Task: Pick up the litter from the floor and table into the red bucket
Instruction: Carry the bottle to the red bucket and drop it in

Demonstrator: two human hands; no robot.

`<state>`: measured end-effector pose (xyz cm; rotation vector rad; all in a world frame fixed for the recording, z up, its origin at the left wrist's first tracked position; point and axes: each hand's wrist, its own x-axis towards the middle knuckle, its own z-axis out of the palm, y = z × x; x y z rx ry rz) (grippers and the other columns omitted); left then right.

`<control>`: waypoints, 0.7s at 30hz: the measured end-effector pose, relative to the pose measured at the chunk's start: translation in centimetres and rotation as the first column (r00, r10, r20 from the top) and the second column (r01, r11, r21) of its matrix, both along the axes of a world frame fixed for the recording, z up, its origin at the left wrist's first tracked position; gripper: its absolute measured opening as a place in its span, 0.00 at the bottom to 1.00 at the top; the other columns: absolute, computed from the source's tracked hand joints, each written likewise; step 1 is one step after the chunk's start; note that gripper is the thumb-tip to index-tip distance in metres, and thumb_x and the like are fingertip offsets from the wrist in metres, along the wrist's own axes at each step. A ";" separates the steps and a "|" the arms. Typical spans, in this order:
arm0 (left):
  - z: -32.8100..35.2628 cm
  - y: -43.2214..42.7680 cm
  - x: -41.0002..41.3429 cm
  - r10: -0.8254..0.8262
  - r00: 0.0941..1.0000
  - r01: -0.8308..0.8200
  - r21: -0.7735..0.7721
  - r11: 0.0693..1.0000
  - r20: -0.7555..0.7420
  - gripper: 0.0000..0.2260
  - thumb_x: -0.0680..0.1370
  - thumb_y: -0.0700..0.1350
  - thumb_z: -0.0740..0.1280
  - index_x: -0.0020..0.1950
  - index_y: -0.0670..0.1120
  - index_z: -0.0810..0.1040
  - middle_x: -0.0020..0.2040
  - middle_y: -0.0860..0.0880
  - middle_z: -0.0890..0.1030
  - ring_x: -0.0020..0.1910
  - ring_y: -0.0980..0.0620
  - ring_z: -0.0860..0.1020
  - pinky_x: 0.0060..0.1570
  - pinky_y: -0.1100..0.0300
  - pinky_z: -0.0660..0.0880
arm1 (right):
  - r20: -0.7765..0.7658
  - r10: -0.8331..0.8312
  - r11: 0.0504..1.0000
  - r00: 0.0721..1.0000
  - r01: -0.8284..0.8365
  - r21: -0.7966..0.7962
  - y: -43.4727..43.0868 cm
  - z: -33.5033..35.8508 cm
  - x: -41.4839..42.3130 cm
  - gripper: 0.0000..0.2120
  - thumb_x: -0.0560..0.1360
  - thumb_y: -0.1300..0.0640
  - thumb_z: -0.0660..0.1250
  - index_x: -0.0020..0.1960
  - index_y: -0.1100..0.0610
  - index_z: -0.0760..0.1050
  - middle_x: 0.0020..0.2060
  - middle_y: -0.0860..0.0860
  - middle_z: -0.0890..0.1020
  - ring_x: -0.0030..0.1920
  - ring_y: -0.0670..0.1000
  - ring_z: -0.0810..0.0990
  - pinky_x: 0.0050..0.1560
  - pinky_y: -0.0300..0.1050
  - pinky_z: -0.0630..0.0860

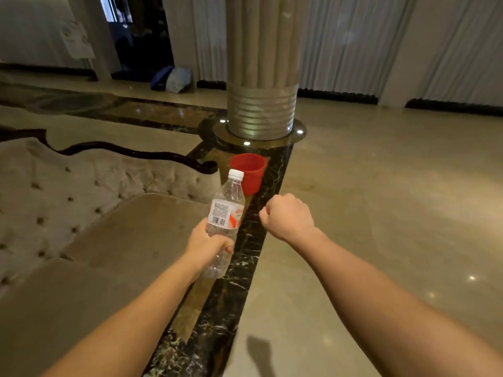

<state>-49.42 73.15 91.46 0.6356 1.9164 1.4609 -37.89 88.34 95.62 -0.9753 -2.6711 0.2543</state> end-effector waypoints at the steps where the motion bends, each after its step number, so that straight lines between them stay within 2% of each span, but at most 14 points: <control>1: 0.0 1.8 -1.4 -0.035 0.999 0.035 0.000 0.999 0.007 0.27 0.57 0.35 0.71 0.55 0.50 0.77 0.50 0.49 0.83 0.46 0.47 0.80 0.39 0.54 0.77 | 0.002 -0.021 1.000 1.000 0.021 -0.004 1.5 0.1 -1.3 0.14 0.74 0.49 0.59 0.35 0.55 0.76 0.33 0.52 0.76 0.35 0.58 0.77 0.36 0.48 0.74; 3: 0.1 5.1 -3.7 -0.073 0.997 0.073 -0.001 0.997 0.041 0.25 0.59 0.34 0.71 0.55 0.47 0.77 0.49 0.45 0.83 0.42 0.47 0.80 0.36 0.57 0.75 | 0.010 -0.049 0.999 0.999 0.049 -0.014 4.2 0.2 -3.3 0.14 0.73 0.50 0.59 0.36 0.55 0.76 0.32 0.52 0.77 0.34 0.57 0.78 0.36 0.48 0.75; 5: -0.1 8.8 -5.5 -0.075 0.990 0.077 -0.007 0.997 0.115 0.23 0.62 0.31 0.69 0.56 0.45 0.76 0.46 0.42 0.82 0.36 0.49 0.78 0.32 0.58 0.74 | 0.033 -0.054 0.998 0.998 0.054 0.011 7.2 -0.1 -5.0 0.13 0.74 0.50 0.59 0.36 0.55 0.75 0.30 0.51 0.73 0.33 0.56 0.75 0.35 0.47 0.72; 8: -1.5 14.9 -7.5 -0.108 0.975 0.112 -0.008 0.994 0.195 0.24 0.65 0.29 0.68 0.58 0.45 0.74 0.43 0.40 0.81 0.31 0.51 0.78 0.29 0.58 0.76 | 0.076 -0.068 0.998 0.995 0.068 0.009 13.0 -1.8 -7.4 0.12 0.74 0.49 0.59 0.34 0.53 0.72 0.29 0.50 0.71 0.32 0.56 0.74 0.34 0.47 0.70; 12: -3.5 25.0 -11.3 -0.101 0.973 0.102 0.007 0.995 0.207 0.26 0.66 0.30 0.69 0.61 0.47 0.72 0.48 0.41 0.81 0.40 0.46 0.81 0.42 0.52 0.79 | 0.091 -0.090 0.996 0.992 0.091 -0.006 22.7 -4.2 -10.8 0.12 0.74 0.49 0.59 0.34 0.52 0.71 0.28 0.49 0.70 0.32 0.56 0.73 0.34 0.47 0.69; 16: -4.0 35.2 -15.4 -0.082 0.938 0.091 -0.013 0.996 0.336 0.29 0.63 0.31 0.68 0.64 0.42 0.71 0.44 0.41 0.78 0.39 0.43 0.78 0.39 0.48 0.77 | 0.101 -0.084 0.995 0.991 0.088 -0.039 32.6 -5.0 -13.7 0.11 0.74 0.49 0.60 0.35 0.52 0.71 0.32 0.51 0.73 0.36 0.57 0.77 0.36 0.48 0.71; 19: -3.3 42.7 -18.9 -0.064 0.953 0.076 -0.029 0.997 0.297 0.28 0.62 0.33 0.69 0.62 0.42 0.73 0.48 0.39 0.79 0.44 0.41 0.79 0.46 0.45 0.79 | 0.128 -0.069 0.995 0.989 0.078 -0.066 40.2 -4.8 -16.2 0.12 0.74 0.49 0.59 0.35 0.51 0.71 0.31 0.51 0.73 0.36 0.56 0.78 0.35 0.47 0.72; 21: -2.5 46.9 -21.0 -0.066 0.954 0.080 -0.033 0.996 0.292 0.28 0.62 0.33 0.68 0.63 0.40 0.73 0.47 0.39 0.78 0.43 0.41 0.78 0.45 0.46 0.77 | 0.126 -0.067 0.994 0.990 0.078 -0.082 44.9 -4.4 -18.1 0.11 0.75 0.49 0.59 0.36 0.53 0.72 0.33 0.52 0.73 0.35 0.56 0.75 0.36 0.48 0.72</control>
